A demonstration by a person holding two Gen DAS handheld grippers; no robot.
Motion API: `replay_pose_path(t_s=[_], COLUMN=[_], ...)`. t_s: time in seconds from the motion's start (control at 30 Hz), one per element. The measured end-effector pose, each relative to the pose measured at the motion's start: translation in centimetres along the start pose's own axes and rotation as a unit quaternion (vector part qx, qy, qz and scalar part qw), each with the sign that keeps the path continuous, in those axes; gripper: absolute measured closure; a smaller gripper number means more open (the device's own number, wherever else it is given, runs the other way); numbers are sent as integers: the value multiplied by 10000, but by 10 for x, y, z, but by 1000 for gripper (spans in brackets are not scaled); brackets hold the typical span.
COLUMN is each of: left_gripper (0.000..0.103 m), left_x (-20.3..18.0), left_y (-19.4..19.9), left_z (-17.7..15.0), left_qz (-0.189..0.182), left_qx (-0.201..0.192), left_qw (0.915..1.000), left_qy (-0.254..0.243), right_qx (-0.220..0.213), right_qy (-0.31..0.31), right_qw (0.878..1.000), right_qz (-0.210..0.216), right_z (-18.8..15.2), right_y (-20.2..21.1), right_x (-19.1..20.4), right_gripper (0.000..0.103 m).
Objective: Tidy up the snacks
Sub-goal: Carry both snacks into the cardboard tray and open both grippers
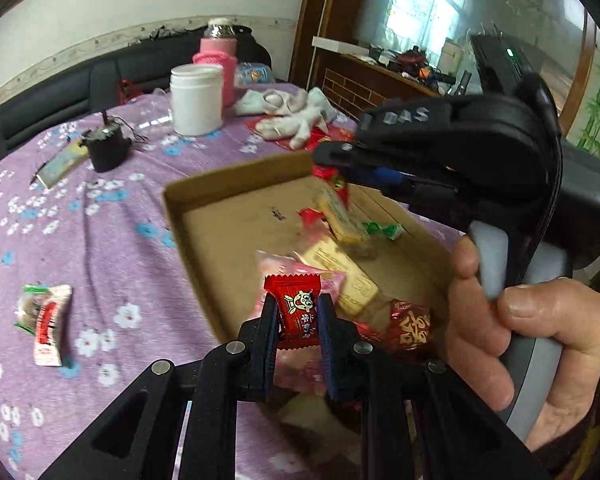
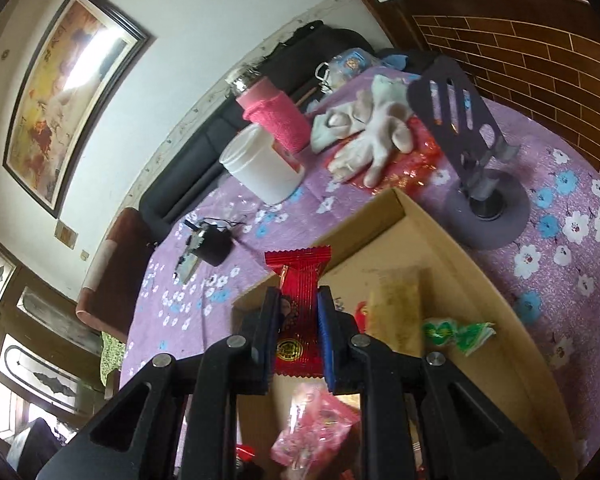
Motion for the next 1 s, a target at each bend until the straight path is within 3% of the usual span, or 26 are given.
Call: replay_pose_path(t_s=[0.2,0.83,1.0], left_gripper=[85,85,85], left_x=[-4,8,8], left_y=[-14,-29,-29], left_z=[-5,-11,-13], left_qz=[68,-39,-113], left_qx=[114,254,321], left_qw=[9999,9995,9992], left_qy=[-18,165,224], right_qx=[219,648,613], right_qy=[83,331,395], right_qw=[9992,9949,9947], right_qz=[-336,-693,-727], right_z=[-10,-25,-23], right_y=[-12,-35,-33], right_x=[-8,-10,-9], right_gripper=[86,85,75])
Point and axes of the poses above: each gripper's, at about its wrist camera, not at the fingertips, and y roughly against the way its jaws point, x to its left, z to its top, the point moved 10 cm from there along -y, roughly the way its jaws point, and after that the axes turned 4 degrees about y, right-handed, at the moved point
